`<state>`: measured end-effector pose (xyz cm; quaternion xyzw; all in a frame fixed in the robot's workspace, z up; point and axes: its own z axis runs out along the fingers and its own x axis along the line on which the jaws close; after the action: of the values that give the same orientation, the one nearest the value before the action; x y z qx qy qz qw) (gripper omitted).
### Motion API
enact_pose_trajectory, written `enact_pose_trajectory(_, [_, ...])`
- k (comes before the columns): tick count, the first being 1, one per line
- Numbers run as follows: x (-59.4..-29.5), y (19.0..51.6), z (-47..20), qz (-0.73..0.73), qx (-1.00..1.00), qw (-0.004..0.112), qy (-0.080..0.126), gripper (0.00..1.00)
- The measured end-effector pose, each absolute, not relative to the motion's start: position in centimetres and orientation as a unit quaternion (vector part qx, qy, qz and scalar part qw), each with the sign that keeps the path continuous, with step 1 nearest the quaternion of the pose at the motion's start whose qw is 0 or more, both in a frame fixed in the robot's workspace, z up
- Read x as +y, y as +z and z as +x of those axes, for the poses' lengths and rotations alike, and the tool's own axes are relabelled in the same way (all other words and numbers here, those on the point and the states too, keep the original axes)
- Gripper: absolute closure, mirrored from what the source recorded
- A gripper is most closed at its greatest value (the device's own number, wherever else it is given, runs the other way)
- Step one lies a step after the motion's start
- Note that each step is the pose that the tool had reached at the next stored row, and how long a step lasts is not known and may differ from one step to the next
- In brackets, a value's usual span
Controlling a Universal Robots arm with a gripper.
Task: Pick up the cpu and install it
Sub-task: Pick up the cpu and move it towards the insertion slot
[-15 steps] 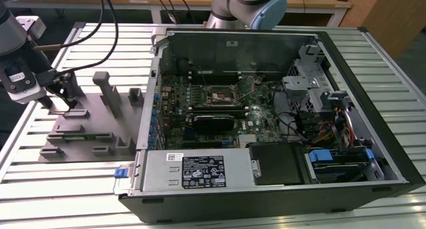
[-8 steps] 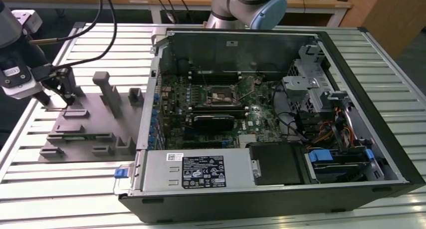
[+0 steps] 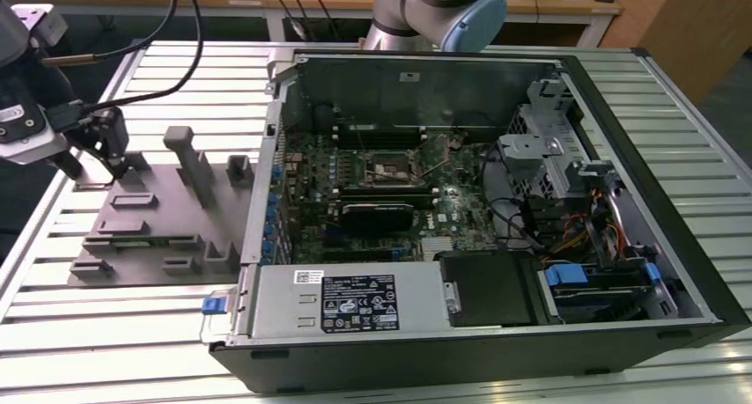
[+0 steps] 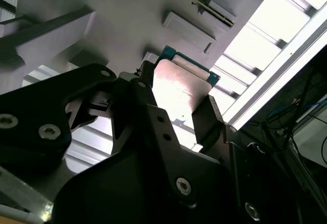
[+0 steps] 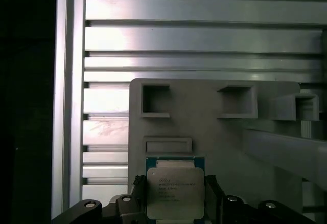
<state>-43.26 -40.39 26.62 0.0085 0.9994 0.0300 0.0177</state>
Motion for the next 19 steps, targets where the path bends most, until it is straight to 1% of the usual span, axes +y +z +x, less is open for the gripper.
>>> enact_pose_trajectory(19, [-40.3,29.6,-43.3,0.008,0.999,0.019,0.030,0.46])
